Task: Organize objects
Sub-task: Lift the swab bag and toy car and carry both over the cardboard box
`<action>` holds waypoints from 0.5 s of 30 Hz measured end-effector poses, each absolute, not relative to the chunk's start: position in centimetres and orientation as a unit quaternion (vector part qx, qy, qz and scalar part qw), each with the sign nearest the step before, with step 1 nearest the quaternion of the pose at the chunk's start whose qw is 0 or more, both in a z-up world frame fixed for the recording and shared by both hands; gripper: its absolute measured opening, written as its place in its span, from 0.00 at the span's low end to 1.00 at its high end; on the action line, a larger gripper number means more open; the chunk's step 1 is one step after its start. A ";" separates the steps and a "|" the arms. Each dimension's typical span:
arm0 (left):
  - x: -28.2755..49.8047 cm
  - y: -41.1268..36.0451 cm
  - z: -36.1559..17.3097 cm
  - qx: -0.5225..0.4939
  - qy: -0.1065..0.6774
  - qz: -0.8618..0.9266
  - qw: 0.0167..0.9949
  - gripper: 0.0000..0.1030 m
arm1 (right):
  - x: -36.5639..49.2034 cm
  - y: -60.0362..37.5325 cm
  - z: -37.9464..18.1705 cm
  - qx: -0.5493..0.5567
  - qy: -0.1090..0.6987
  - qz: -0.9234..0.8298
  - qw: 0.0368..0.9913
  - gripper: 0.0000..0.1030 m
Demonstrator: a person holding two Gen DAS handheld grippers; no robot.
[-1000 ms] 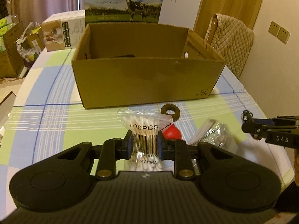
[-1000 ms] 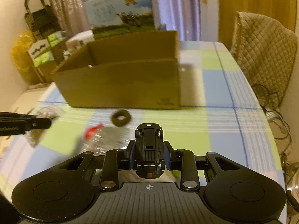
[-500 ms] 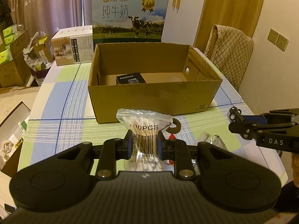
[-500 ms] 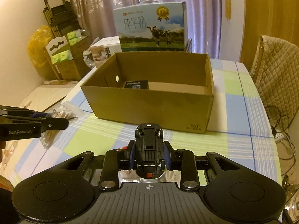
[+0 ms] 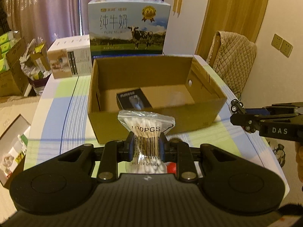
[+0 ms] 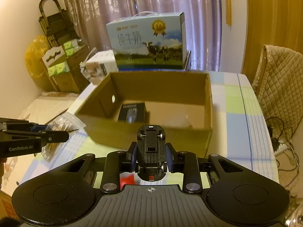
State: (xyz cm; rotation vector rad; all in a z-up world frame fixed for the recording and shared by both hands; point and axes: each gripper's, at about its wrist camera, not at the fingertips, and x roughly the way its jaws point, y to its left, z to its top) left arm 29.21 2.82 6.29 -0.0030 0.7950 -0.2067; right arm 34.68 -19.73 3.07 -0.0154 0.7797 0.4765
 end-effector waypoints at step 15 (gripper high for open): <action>40.7 3.6 7.2 -0.010 0.391 -0.073 0.918 0.20 | 45.7 -18.6 2.3 0.015 0.397 0.223 0.890 0.27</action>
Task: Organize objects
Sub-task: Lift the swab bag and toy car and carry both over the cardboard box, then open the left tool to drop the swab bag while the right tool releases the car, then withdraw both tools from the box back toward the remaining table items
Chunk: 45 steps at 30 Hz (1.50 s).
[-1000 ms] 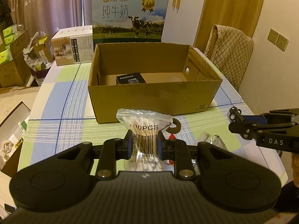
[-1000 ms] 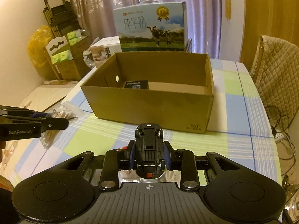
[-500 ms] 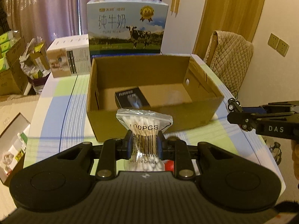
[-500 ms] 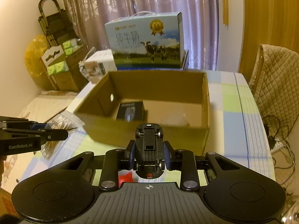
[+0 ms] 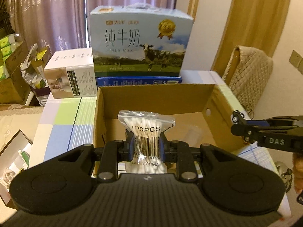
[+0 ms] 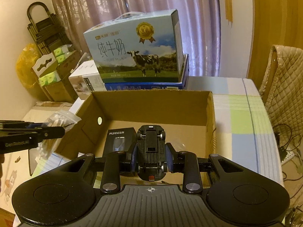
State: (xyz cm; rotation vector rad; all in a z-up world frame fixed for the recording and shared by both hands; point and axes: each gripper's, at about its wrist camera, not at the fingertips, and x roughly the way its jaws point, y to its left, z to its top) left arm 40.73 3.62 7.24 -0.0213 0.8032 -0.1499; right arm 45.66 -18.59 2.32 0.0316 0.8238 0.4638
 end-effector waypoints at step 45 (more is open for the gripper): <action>37.8 4.8 4.5 -0.014 0.374 -0.063 0.925 0.53 | 44.4 -22.0 3.0 0.086 0.357 0.190 0.911 0.61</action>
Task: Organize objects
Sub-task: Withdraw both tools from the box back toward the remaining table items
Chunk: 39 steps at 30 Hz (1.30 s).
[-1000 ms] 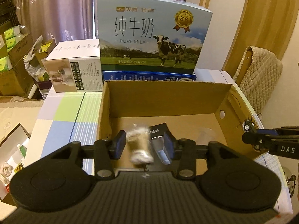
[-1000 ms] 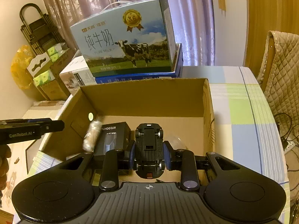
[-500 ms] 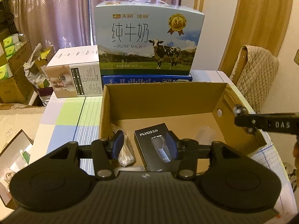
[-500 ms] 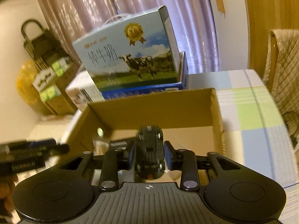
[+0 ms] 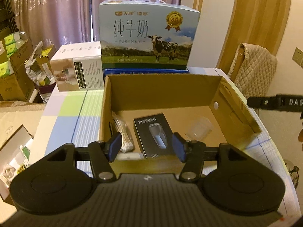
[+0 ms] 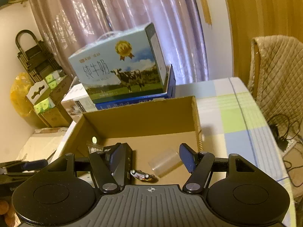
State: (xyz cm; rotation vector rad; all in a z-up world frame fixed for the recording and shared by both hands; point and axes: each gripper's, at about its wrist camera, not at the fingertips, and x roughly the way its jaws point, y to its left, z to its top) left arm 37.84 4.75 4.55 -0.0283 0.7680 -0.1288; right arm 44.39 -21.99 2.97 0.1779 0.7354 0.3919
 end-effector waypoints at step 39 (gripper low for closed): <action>21.8 -1.8 -5.8 0.059 0.431 -0.196 0.879 0.41 | 24.3 -27.0 -8.0 0.062 0.420 0.148 0.893 0.61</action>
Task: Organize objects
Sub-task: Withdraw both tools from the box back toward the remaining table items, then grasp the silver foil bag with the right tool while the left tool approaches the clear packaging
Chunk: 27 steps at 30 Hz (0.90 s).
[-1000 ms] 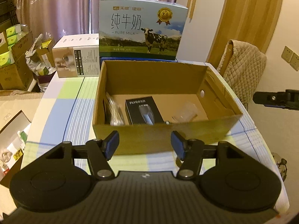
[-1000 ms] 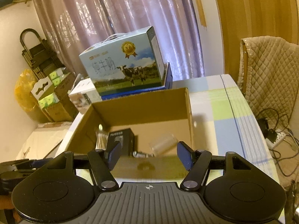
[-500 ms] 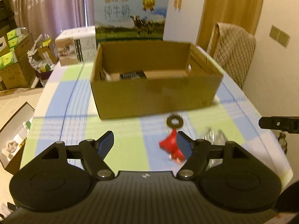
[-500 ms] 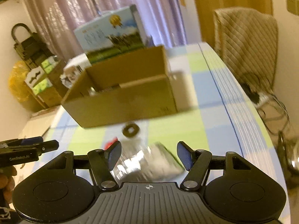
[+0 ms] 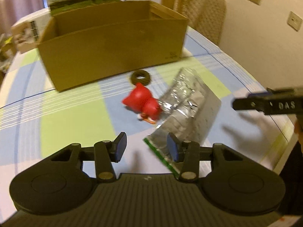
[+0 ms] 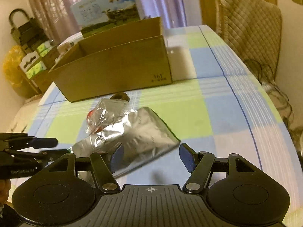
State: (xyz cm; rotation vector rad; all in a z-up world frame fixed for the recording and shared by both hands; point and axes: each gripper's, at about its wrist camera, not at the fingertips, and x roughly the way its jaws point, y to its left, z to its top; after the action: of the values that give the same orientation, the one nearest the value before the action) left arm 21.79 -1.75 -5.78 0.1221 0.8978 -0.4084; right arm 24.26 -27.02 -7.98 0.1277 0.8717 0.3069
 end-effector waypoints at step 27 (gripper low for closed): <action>18.7 -6.8 -6.6 0.019 0.419 -0.300 0.857 0.51 | 25.6 -30.1 -9.8 0.165 0.430 0.148 0.875 0.62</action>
State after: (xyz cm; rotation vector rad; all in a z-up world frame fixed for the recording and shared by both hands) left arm 18.69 -6.78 -6.63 0.0406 0.8802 -0.6304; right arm 25.63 -30.08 -9.82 0.3449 0.8986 0.3092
